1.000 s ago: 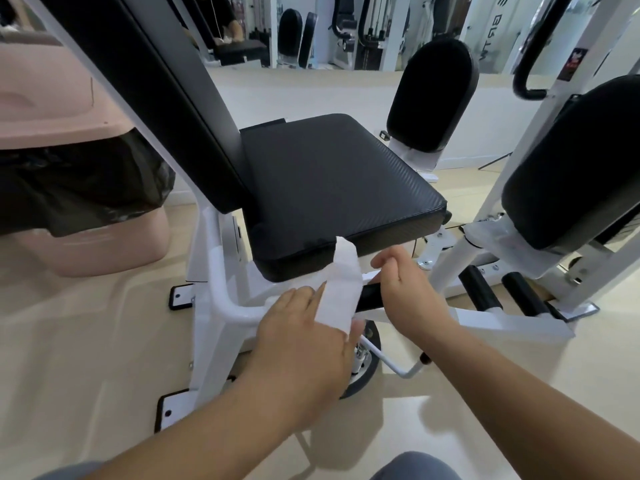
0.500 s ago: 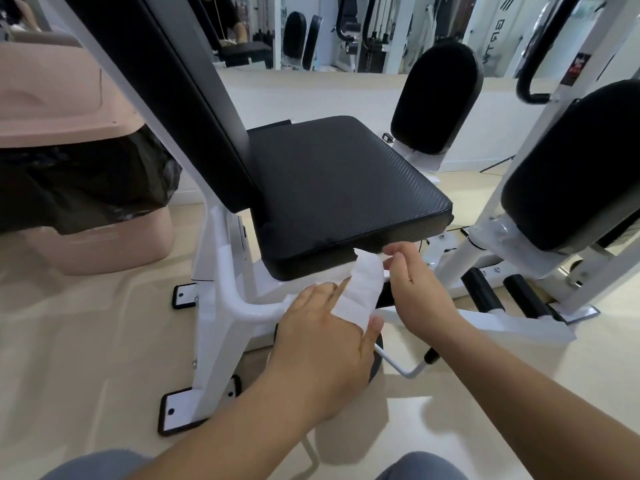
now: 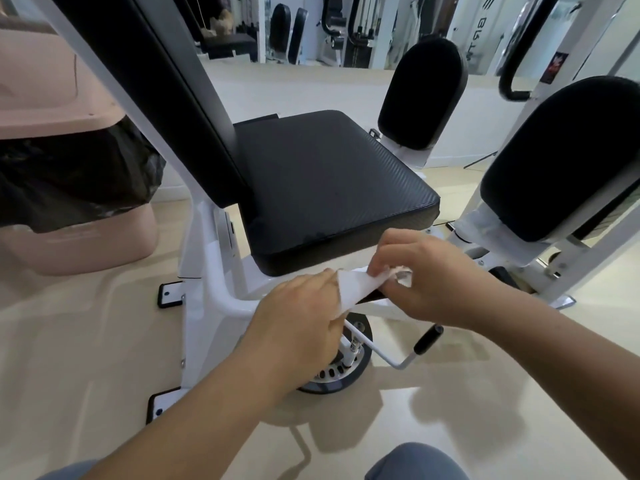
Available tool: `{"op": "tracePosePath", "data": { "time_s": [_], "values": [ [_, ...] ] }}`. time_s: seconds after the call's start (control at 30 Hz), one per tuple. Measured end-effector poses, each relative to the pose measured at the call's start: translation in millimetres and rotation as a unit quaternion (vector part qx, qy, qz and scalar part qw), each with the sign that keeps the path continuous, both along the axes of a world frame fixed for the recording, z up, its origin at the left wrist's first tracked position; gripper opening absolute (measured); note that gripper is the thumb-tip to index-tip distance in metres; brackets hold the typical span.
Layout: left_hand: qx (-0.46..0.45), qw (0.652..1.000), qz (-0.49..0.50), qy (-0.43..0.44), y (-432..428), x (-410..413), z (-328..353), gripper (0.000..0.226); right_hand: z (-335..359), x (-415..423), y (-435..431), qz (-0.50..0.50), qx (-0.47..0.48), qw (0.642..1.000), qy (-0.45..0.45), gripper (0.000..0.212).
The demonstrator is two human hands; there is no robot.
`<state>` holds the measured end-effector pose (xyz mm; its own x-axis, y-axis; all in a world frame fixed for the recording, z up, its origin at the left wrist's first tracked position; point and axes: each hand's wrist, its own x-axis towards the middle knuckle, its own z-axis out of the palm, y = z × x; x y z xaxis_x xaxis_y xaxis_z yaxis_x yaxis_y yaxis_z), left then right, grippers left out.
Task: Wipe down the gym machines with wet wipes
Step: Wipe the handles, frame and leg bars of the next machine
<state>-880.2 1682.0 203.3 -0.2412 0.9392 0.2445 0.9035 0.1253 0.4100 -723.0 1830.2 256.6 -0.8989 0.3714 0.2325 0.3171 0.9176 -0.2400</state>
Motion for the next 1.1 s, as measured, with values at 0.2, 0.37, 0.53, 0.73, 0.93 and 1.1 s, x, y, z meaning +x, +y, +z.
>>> {"op": "tracePosePath", "data": {
  "time_s": [0.2,0.37,0.53,0.73,0.93,1.1],
  "values": [
    [-0.037,0.999,-0.004,-0.011,-11,-14,-3,0.069,5,32,-9,0.015,0.109,0.981,-0.162,0.014],
    [-0.069,0.997,-0.032,-0.027,-18,-22,6,0.077,25,-3,-47,-0.033,0.087,0.992,-0.083,0.038],
    [-0.073,0.992,0.078,-0.068,-18,-48,13,0.059,-32,-63,-65,-0.060,0.149,0.955,-0.251,0.055],
    [-0.069,0.983,0.109,-0.128,-22,-60,10,0.047,-47,-93,-51,-0.091,0.188,0.952,-0.223,0.030],
    [-0.049,0.975,0.129,-0.175,-19,-70,0,0.057,-15,-128,-24,-0.065,-0.141,0.875,-0.460,0.034],
    [-0.056,0.978,0.127,-0.158,-20,-66,-1,0.058,-10,-140,-17,-0.060,-0.258,0.816,-0.513,0.047]
  ]
}}
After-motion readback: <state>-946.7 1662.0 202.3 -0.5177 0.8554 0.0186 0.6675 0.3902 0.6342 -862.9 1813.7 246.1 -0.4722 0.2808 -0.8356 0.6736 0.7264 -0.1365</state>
